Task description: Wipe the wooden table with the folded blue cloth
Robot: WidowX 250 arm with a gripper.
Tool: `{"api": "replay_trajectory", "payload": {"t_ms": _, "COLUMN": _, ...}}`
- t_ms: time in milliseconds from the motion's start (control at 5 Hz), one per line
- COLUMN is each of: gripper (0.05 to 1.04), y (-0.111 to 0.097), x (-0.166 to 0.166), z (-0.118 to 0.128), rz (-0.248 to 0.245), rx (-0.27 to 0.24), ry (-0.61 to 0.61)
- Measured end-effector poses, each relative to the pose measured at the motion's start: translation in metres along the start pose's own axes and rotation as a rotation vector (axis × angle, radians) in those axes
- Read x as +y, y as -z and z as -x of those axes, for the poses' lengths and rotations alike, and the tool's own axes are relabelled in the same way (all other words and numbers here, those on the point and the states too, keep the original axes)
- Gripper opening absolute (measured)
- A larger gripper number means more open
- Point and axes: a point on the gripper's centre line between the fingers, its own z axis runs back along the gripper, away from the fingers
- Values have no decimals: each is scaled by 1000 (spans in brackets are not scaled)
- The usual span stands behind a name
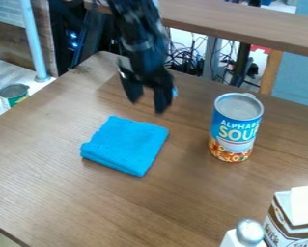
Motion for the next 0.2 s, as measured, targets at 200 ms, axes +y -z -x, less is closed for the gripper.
{"api": "replay_trajectory", "payload": {"t_ms": 200, "gripper": 1000, "y": -54, "x": 0, "z": 18, "rz": 25, "rx": -115, "ry": -21}}
